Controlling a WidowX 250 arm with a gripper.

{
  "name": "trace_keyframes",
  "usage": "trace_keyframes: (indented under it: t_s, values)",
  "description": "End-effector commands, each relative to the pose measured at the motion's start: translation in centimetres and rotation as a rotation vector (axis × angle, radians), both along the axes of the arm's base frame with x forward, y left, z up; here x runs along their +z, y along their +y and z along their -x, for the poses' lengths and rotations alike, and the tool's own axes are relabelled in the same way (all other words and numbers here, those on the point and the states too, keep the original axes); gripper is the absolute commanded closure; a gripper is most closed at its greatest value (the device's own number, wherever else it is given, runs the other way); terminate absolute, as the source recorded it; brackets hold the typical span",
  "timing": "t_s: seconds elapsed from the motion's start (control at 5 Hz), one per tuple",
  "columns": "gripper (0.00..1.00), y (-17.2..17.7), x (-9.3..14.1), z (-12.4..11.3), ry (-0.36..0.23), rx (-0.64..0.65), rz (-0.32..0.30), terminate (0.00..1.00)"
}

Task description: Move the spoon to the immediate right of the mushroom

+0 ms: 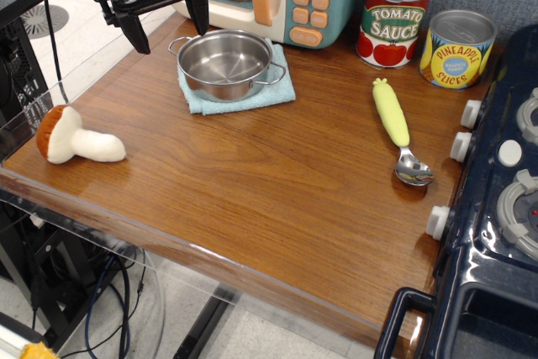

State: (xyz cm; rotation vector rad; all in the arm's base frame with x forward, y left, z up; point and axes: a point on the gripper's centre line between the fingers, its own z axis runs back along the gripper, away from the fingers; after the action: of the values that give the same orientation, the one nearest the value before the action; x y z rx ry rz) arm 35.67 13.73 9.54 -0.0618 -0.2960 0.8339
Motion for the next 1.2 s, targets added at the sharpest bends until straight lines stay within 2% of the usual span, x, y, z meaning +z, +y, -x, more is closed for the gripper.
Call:
trace_keyframes:
  t_s: [0.0,0.2,0.4,0.6,0.8,1.0]
  values:
    - [0.00,0.0,0.0,0.0,0.000,0.000,0.000,0.00]
    - [0.00,-3.1,0.9,0.1,-0.017,-0.056,0.012,0.00]
    - [0.00,-5.6,1.5,0.0,0.002,-0.099,0.007,0.00]
    - [0.00,-8.7,2.7,-0.4,-0.049,-0.133,0.041,0.00]
    - [0.00,-12.8,2.4,-2.0,-0.047,-0.184,0.127,0.00]
    - [0.00,-16.0,2.0,-3.6,-0.042,-0.166,0.162,0.00]
